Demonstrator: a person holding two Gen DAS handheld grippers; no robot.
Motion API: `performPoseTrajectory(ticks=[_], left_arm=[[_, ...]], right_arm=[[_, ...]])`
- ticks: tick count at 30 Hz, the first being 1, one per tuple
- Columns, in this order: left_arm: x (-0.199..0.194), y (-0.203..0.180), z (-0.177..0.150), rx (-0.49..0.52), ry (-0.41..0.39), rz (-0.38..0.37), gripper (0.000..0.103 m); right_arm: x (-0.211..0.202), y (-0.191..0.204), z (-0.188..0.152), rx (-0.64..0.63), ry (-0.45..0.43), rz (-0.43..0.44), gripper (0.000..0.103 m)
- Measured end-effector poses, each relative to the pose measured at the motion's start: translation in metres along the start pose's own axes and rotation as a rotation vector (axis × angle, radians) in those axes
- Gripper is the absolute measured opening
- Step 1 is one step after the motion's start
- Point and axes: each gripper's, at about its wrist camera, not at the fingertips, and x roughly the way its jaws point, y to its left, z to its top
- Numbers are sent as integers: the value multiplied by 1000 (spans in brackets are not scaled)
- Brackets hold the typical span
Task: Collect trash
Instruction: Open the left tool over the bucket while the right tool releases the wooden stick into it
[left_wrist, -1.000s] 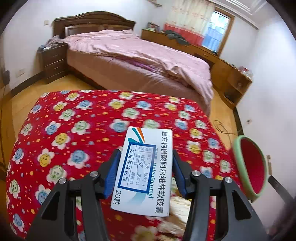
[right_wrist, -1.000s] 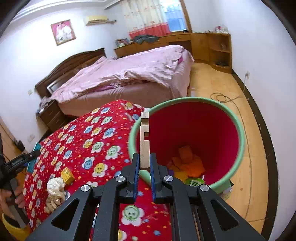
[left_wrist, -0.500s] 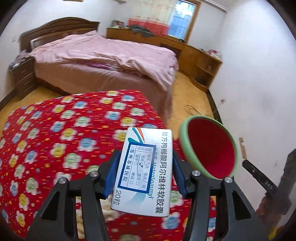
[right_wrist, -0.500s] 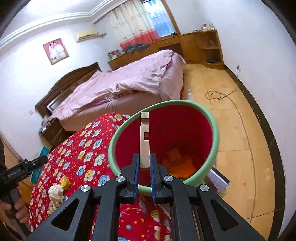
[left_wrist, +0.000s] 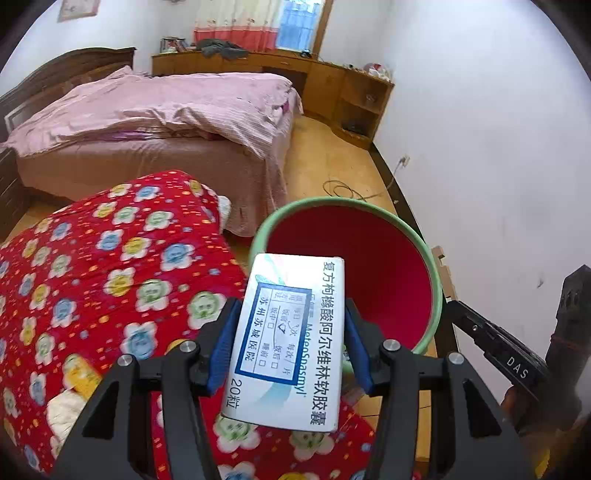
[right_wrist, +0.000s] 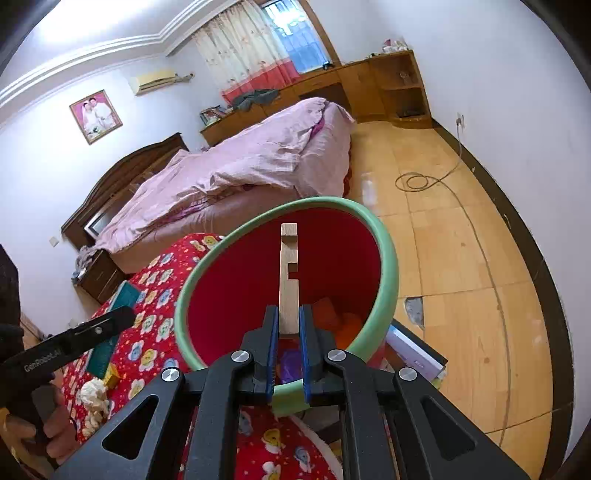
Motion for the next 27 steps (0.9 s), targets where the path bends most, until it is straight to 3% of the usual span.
performPoseTrajectory(ticks=[14, 19, 27], left_arm=[[44, -22, 1, 66, 47, -18, 54], [46, -23, 1, 63, 47, -25, 61], [36, -22, 0, 62, 27, -32, 61]], right_arm=[[21, -13, 3, 23, 29, -27, 13], [22, -13, 2, 30, 35, -16, 14], [11, -7, 2, 13, 21, -2, 21]])
